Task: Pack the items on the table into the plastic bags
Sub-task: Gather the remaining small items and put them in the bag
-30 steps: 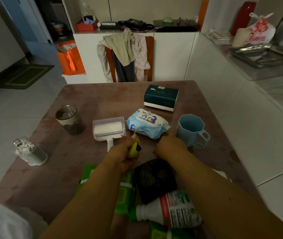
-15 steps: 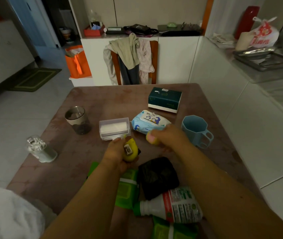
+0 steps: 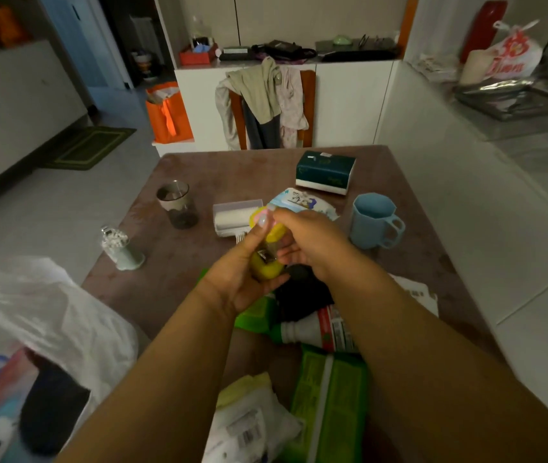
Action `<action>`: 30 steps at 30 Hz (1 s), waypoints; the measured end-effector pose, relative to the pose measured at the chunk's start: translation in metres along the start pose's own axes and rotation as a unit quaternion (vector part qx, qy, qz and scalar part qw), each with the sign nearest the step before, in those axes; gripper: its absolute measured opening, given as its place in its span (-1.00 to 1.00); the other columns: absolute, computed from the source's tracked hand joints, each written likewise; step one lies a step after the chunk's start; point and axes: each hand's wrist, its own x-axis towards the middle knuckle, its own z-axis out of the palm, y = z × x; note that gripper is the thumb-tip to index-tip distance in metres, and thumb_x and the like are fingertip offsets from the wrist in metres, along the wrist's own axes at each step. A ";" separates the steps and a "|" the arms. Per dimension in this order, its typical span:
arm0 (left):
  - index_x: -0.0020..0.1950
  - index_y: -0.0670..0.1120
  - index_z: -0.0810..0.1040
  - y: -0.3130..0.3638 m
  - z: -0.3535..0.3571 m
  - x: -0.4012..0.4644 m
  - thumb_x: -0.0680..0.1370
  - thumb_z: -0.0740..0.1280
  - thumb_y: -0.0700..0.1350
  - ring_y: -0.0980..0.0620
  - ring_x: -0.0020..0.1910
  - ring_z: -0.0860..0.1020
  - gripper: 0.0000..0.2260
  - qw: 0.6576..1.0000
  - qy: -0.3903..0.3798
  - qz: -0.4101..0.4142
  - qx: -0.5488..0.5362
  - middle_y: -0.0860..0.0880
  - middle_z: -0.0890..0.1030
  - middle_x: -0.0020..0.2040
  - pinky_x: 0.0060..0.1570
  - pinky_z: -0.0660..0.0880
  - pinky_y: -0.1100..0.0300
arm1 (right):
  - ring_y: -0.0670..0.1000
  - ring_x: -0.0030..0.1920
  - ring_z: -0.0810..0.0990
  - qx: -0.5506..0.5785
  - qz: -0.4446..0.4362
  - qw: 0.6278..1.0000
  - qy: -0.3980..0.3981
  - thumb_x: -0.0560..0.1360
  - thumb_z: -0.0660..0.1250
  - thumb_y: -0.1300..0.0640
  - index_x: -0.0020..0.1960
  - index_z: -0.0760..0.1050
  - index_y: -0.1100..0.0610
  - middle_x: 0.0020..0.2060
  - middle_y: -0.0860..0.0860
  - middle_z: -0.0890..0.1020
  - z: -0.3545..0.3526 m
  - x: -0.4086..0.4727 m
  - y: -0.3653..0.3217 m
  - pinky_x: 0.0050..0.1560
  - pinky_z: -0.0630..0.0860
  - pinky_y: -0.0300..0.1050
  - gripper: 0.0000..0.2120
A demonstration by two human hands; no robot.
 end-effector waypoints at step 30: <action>-0.05 -0.10 0.62 0.001 -0.052 -0.215 0.49 0.25 0.13 -0.10 -0.01 0.61 -0.67 0.988 0.087 0.097 -0.086 -0.12 0.68 -0.15 0.05 0.52 -0.08 | -0.08 -0.60 0.40 0.121 -0.110 0.986 -0.035 0.60 0.09 -0.14 -0.11 0.59 0.15 -0.10 0.05 0.69 0.087 -0.167 -0.005 -0.65 0.23 -0.29 -0.56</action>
